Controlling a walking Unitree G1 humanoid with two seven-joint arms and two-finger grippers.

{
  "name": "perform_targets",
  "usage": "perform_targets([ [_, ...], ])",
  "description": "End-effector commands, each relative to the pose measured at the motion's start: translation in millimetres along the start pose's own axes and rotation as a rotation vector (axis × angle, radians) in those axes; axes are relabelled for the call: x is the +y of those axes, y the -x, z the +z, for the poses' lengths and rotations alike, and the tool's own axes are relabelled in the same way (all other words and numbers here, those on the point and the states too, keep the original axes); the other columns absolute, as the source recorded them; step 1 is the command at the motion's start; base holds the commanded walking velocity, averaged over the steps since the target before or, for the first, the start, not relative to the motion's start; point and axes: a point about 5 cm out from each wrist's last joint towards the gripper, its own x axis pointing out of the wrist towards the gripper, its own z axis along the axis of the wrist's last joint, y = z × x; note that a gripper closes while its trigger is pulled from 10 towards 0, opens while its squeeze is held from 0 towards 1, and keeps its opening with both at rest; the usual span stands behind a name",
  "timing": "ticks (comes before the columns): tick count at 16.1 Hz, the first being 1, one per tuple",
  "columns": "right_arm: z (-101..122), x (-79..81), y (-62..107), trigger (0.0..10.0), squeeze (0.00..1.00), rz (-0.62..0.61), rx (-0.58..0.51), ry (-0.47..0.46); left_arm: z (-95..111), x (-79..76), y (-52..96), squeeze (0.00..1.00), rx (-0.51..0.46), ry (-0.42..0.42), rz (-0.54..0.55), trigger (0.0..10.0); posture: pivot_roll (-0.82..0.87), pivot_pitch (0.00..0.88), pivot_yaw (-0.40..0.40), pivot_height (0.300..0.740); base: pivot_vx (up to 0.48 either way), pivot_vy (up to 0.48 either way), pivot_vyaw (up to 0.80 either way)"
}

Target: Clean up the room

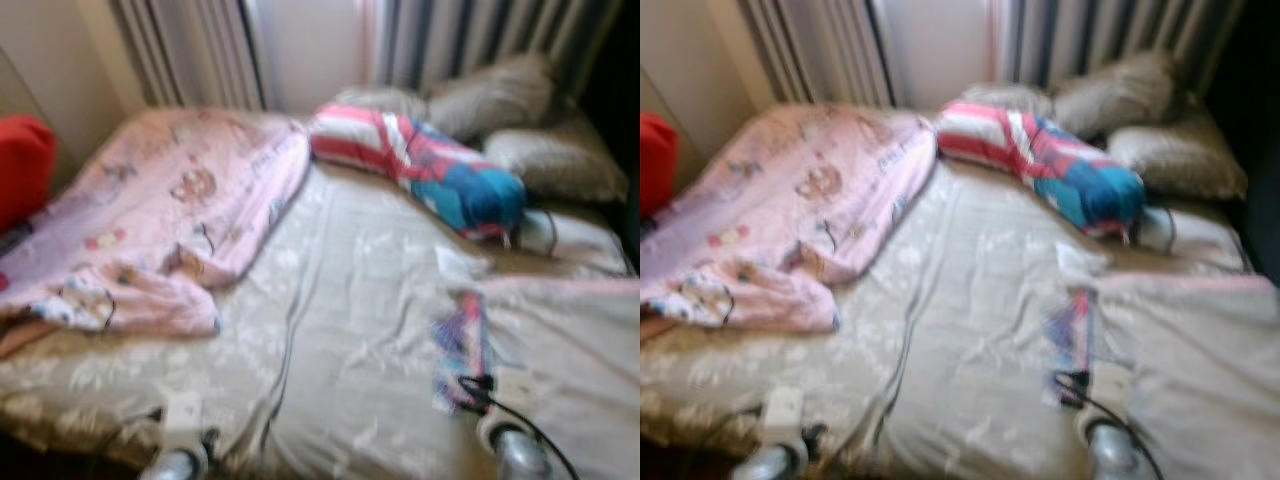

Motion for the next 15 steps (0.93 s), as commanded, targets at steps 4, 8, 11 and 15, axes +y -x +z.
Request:
perform_targets([
  [4, -1, 5.3, 0.1, 10.0, 0.00, 0.000, -0.007, -0.011, -8, 12.7, 3.1, 0.00, 0.026, -0.020, 0.026, 10.0, 0.08, 0.042, 0.011, 0.740, 0.000, 0.000, 0.00],
  [8, -8, 9.2, 2.0, 10.0, 0.00, 0.039, 0.022, -0.030, -12, 13.9, 4.3, 0.00, 0.033, -0.028, 0.025, 10.0, 0.08, 0.057, 0.016, 0.740, 0.000, 0.000, 0.00],
  [11, -14, 11.4, 3.2, 10.0, 0.00, 0.057, 0.059, -0.015, -13, 15.3, 4.7, 0.00, 0.037, -0.043, 0.020, 10.0, 0.07, 0.074, 0.027, 0.740, 0.000, 0.000, 0.00],
  [15, -14, 19.1, 1.9, 10.0, 0.00, 0.111, 0.086, -0.016, -15, 22.5, 6.4, 0.00, 0.044, -0.064, 0.024, 10.0, 0.09, 0.119, 0.040, 0.740, 0.000, 0.000, 0.00],
])
